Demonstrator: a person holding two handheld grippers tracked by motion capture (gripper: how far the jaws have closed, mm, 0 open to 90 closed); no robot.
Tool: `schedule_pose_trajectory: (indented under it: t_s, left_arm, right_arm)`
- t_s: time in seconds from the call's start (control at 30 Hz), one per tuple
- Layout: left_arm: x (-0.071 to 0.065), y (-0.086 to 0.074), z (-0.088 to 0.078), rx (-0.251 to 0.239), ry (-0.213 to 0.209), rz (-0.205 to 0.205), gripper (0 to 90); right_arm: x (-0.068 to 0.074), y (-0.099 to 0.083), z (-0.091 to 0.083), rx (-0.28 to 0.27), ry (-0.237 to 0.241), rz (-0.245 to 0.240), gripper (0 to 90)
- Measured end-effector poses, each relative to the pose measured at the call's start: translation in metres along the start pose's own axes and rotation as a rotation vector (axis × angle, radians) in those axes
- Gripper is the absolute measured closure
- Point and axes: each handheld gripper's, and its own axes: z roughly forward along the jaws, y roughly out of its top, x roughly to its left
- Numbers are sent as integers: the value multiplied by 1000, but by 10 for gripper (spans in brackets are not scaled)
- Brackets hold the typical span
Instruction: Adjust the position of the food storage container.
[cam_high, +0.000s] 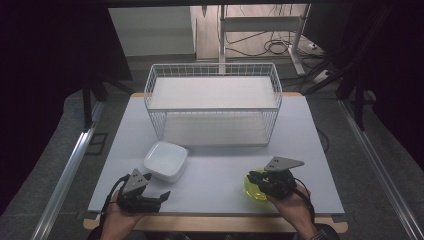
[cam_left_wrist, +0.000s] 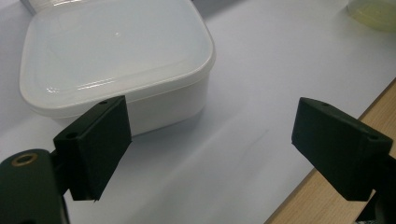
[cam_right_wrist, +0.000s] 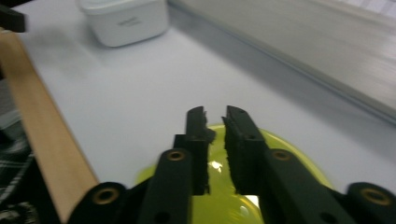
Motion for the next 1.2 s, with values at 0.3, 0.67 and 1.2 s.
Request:
schedule_pose_trajectory:
  t_s: [0.3,0.67,1.2]
  left_arm:
    - [-1,-1,2,27,17,20,136]
    - [-1,-2,4,38,12,22,144]
    - [-1,-3,5,54,24,25,147]
  right_arm:
    - [27,3,21,73,71,-78,896]
    - [21,-3,24,141,27,-84,896]
    - [-21,-20,-6,157,-73,22,894]
